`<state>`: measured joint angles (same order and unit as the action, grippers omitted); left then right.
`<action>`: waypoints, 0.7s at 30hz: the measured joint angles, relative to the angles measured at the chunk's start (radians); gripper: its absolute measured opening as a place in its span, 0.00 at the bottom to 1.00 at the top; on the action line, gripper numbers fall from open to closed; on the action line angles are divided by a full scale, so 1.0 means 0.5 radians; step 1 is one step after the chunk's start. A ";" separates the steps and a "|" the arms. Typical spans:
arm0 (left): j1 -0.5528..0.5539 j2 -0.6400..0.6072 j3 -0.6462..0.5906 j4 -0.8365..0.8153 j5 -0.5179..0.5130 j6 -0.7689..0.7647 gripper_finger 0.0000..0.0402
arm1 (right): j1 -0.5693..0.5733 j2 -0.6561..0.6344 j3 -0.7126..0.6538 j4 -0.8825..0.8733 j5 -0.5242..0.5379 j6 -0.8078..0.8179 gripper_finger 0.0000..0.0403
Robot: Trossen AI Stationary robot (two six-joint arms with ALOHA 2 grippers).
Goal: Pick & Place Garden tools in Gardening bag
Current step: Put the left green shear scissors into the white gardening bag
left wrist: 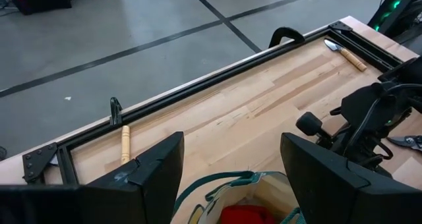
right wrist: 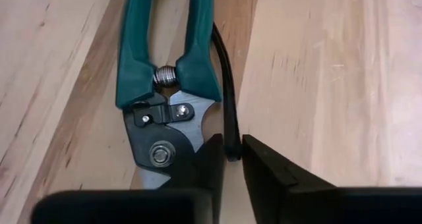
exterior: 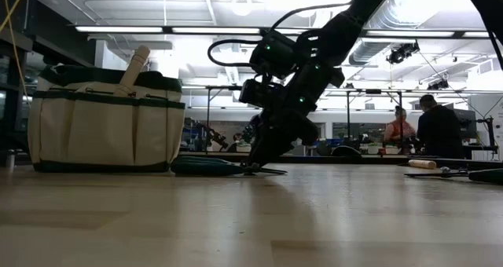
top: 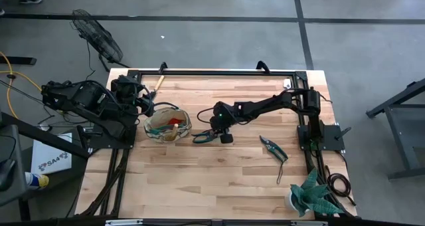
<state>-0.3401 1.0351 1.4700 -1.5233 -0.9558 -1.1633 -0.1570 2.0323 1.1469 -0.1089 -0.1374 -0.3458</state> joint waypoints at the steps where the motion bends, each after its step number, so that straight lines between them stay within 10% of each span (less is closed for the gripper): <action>1: 0.000 0.000 0.000 0.001 0.000 0.000 0.61 | 0.000 0.002 0.000 -0.003 0.002 0.000 0.09; 21: 0.000 0.000 0.000 0.003 0.013 -0.003 0.61 | 0.078 -0.153 0.155 -0.395 0.217 0.549 0.01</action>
<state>-0.3401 1.0351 1.4701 -1.5219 -0.9495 -1.1648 -0.1181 1.9557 1.2246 -0.3066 -0.0290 -0.0712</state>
